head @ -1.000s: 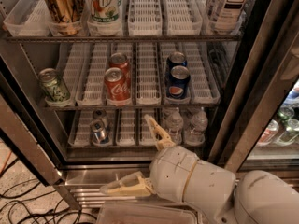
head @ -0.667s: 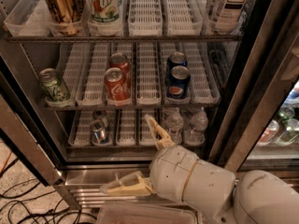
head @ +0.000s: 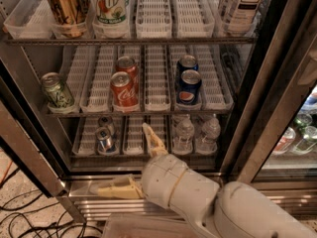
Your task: Pick green can from middle shelf of fridge
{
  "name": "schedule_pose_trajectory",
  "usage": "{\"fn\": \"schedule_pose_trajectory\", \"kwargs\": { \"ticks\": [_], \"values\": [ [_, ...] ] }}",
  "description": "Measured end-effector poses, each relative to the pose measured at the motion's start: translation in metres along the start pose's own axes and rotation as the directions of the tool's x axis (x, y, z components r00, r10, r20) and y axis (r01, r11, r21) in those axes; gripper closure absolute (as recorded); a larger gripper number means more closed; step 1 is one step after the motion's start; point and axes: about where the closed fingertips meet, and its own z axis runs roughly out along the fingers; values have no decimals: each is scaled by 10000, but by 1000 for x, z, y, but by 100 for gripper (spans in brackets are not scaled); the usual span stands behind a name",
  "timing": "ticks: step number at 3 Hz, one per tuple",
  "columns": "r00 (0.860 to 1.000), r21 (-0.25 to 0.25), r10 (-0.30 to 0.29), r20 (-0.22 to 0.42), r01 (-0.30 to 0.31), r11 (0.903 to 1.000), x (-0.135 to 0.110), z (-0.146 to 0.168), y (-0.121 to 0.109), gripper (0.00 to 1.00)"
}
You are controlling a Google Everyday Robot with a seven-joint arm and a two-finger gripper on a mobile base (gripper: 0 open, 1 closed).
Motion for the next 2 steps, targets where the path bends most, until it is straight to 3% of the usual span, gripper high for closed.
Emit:
{"fn": "schedule_pose_trajectory", "kwargs": {
  "ticks": [1,2],
  "values": [
    [9980,512,623,-106,-617,9968,10,34,-15,0],
    [9967,1347,528,-611,-442,9899,13,65,-33,0]
  ]
}}
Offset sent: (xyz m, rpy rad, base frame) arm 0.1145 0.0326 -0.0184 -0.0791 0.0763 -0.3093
